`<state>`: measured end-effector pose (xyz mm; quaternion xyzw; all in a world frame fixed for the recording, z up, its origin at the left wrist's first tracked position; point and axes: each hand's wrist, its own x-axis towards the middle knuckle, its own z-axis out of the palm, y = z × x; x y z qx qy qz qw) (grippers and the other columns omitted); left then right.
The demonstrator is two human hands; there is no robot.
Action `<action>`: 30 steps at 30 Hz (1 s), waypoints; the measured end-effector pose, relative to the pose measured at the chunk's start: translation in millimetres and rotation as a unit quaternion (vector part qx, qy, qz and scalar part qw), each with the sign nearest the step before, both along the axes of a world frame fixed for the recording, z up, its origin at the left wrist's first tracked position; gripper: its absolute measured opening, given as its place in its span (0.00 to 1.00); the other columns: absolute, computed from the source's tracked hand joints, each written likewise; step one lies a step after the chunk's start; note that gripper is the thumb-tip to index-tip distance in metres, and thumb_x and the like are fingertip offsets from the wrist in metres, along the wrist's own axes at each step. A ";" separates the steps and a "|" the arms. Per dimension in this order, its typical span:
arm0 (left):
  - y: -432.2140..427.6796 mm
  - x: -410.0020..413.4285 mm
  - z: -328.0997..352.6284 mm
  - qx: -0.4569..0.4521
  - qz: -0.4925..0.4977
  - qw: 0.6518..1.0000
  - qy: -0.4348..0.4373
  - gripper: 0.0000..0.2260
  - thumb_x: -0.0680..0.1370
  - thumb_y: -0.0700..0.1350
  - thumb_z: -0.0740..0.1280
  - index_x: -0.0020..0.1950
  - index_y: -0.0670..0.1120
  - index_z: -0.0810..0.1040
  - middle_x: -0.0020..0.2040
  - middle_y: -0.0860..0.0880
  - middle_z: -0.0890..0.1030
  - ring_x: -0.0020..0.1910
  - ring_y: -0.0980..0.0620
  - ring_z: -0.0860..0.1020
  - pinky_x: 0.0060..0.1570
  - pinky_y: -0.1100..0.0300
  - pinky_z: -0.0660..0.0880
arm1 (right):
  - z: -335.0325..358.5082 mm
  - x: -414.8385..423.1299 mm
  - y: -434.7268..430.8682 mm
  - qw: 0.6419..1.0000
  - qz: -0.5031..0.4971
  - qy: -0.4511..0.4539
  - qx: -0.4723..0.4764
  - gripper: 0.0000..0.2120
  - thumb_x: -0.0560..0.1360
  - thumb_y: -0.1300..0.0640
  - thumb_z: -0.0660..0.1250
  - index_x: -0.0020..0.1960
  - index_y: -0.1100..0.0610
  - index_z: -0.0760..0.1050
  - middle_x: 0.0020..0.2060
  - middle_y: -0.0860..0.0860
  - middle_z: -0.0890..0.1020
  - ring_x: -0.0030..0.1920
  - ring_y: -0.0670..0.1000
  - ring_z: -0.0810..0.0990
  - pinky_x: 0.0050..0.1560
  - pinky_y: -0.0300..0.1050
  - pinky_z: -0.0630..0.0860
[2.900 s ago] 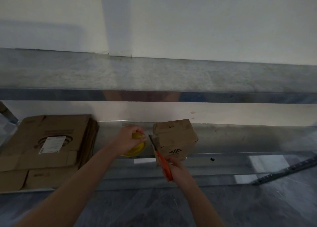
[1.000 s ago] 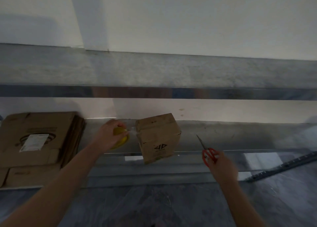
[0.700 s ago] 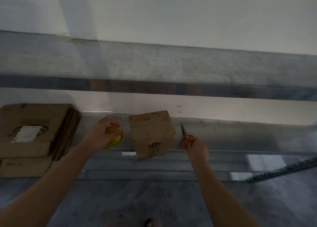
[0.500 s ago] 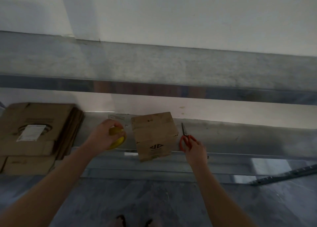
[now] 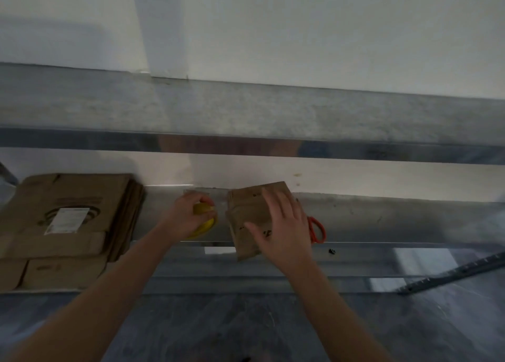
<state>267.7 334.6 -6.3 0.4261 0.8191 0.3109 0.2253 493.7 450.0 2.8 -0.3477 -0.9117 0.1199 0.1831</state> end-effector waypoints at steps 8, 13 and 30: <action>-9.0 -6.9 5.6 0.011 -0.021 1.000 -0.002 0.09 0.72 0.54 0.73 0.47 0.63 0.74 0.53 0.59 0.74 0.51 0.56 0.73 0.46 0.61 0.68 | -8.2 -42.8 2.2 0.998 -0.017 -0.051 -0.042 0.34 0.73 0.28 0.59 0.74 0.43 0.65 0.75 0.48 0.65 0.76 0.53 0.60 0.77 0.57 0.52; -8.0 -12.6 11.1 0.033 -0.042 0.999 -0.009 0.10 0.71 0.52 0.74 0.47 0.61 0.75 0.52 0.60 0.75 0.51 0.58 0.73 0.47 0.66 0.67 | -13.5 -37.9 4.6 0.999 -0.019 -0.023 -0.043 0.35 0.70 0.27 0.62 0.72 0.43 0.69 0.74 0.48 0.67 0.75 0.52 0.62 0.76 0.57 0.56; -60.2 -74.8 -12.7 -0.047 0.004 0.999 0.007 0.10 0.73 0.47 0.74 0.52 0.51 0.78 0.52 0.54 0.75 0.52 0.54 0.73 0.50 0.61 0.69 | -13.5 -54.2 7.0 0.993 -0.068 -0.062 -0.068 0.37 0.71 0.27 0.59 0.76 0.42 0.62 0.77 0.48 0.60 0.77 0.52 0.54 0.78 0.55 0.48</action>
